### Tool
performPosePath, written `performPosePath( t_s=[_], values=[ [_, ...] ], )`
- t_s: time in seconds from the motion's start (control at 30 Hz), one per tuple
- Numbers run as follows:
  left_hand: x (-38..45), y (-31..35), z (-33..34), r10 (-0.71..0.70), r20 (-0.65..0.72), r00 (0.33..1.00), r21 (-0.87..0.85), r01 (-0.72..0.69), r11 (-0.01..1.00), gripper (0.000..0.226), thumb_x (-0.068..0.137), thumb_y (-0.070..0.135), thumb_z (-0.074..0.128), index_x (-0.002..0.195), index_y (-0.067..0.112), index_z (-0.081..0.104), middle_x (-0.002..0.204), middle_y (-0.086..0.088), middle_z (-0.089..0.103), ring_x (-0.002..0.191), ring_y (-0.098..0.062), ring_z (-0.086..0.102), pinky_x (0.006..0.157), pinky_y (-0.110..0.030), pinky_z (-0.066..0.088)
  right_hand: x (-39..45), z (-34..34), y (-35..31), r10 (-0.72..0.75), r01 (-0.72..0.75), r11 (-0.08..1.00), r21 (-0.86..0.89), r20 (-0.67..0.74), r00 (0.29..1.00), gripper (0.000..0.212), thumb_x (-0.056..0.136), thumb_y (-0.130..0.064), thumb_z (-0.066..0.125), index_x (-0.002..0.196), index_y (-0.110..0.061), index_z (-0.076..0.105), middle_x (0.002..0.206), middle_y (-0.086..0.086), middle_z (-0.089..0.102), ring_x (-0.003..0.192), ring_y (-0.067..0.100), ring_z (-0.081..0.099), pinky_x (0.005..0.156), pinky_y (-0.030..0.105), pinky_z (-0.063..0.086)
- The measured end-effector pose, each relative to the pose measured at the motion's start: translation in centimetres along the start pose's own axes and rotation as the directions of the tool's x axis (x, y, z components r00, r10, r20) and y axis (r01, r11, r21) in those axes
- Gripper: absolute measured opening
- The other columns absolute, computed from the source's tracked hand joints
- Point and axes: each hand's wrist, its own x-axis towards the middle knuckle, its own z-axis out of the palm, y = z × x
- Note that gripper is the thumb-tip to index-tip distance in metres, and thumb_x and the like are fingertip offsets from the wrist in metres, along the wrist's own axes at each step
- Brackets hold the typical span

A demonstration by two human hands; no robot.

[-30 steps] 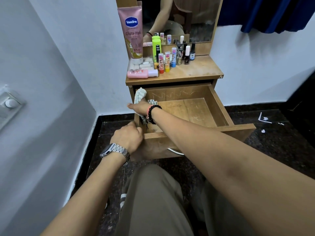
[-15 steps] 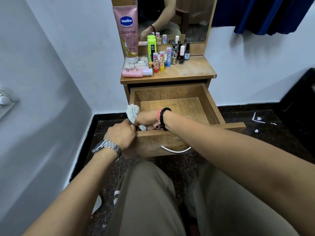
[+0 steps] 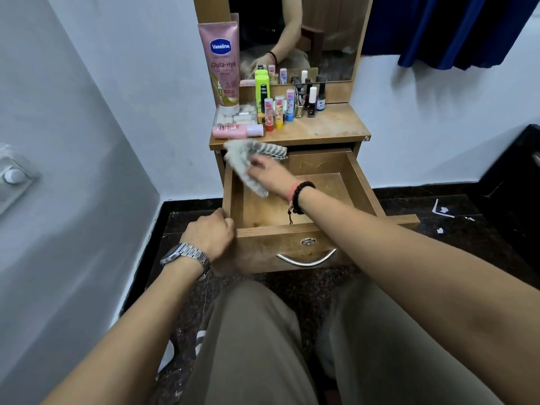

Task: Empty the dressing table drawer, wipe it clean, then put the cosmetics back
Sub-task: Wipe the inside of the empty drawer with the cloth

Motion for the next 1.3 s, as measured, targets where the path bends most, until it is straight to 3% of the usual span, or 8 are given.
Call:
performPosePath(
  t_s=[0.07,0.13,0.3,0.43,0.57,0.73,0.9,1.3],
  values=[
    [0.0,0.0,0.0,-0.004,0.0,1.0,-0.003,0.004,1.0,0.024,0.093,0.028,0.03,0.096,0.014,0.05,0.103,-0.02,0.063,0.094,-0.041,0.059,0.067,-0.035,0.036,0.5,1.5,0.8,0.015,0.038,0.956,-0.292,0.175,0.984,0.033,0.102,-0.018,0.037,0.123,-0.001,0.056,0.125,0.017,0.06,0.109,0.027,0.057,0.102,0.037,0.042],
    [0.0,-0.1,0.0,-0.011,-0.003,1.0,-0.007,0.01,1.0,0.024,0.092,0.029,0.03,0.095,0.015,0.049,0.104,-0.02,0.063,0.094,-0.041,0.059,0.067,-0.035,0.036,1.7,2.5,1.8,0.031,0.034,0.877,-0.479,0.126,0.992,0.033,0.1,-0.015,0.041,0.122,0.001,0.058,0.126,0.019,0.06,0.116,0.032,0.055,0.098,0.034,0.043],
    [-0.2,0.1,0.1,-0.018,-0.011,1.0,-0.027,0.017,0.999,0.025,0.093,0.03,0.03,0.098,0.015,0.049,0.105,-0.019,0.063,0.094,-0.041,0.059,0.069,-0.036,0.037,4.0,3.3,2.8,0.114,-0.123,0.851,-0.511,-0.051,0.992,0.056,0.089,-0.034,0.058,0.134,-0.004,0.04,0.124,0.016,0.058,0.113,0.033,0.056,0.086,0.034,0.046],
    [-0.3,0.3,0.0,-0.032,-0.012,0.999,-0.05,0.031,0.998,0.025,0.093,0.03,0.031,0.1,0.014,0.048,0.106,-0.02,0.063,0.095,-0.041,0.059,0.07,-0.036,0.036,4.9,4.4,2.1,0.025,0.064,0.704,-0.707,0.114,0.993,0.043,0.092,-0.021,0.049,0.132,-0.006,0.046,0.129,0.017,0.057,0.114,0.034,0.057,0.091,0.037,0.046],
    [-0.3,0.4,0.1,-0.048,-0.017,0.999,-0.047,0.047,0.998,0.029,0.093,0.028,0.031,0.107,0.012,0.05,0.109,-0.02,0.063,0.098,-0.041,0.058,0.072,-0.036,0.037,5.5,4.4,3.1,-0.044,0.079,0.581,-0.81,0.066,0.997,0.04,0.093,-0.012,0.048,0.13,0.001,0.044,0.127,0.021,0.056,0.116,0.035,0.055,0.088,0.038,0.046],
    [-0.5,0.5,-0.1,-0.065,-0.01,0.998,-0.049,0.064,0.997,0.029,0.093,0.028,0.032,0.11,0.013,0.05,0.112,-0.021,0.062,0.102,-0.042,0.057,0.078,-0.038,0.04,6.2,3.3,3.0,-0.102,0.085,0.549,-0.831,0.034,0.994,0.036,0.092,-0.019,0.049,0.126,-0.005,0.048,0.119,0.016,0.062,0.108,0.033,0.061,0.081,0.039,0.05],
    [-0.6,0.4,-0.1,-0.072,-0.003,0.997,-0.059,0.072,0.996,0.031,0.093,0.029,0.032,0.115,0.017,0.05,0.114,-0.019,0.062,0.102,-0.041,0.057,0.075,-0.036,0.037,6.3,-0.3,3.7,-0.027,-0.06,0.62,-0.782,-0.097,0.995,0.02,0.094,-0.024,0.042,0.095,-0.016,0.061,0.115,0.013,0.064,0.103,0.032,0.061,0.087,0.041,0.051],
    [-0.6,0.5,-0.1,-0.069,-0.004,0.998,-0.057,0.069,0.996,0.03,0.093,0.029,0.031,0.111,0.017,0.051,0.111,-0.019,0.062,0.098,-0.041,0.058,0.072,-0.035,0.035,4.3,-6.5,6.5,0.151,-0.363,0.594,-0.717,-0.344,0.927,0.029,0.095,-0.017,0.042,0.112,-0.003,0.061,0.117,0.016,0.062,0.106,0.033,0.06,0.076,0.033,0.046]
  ],
)
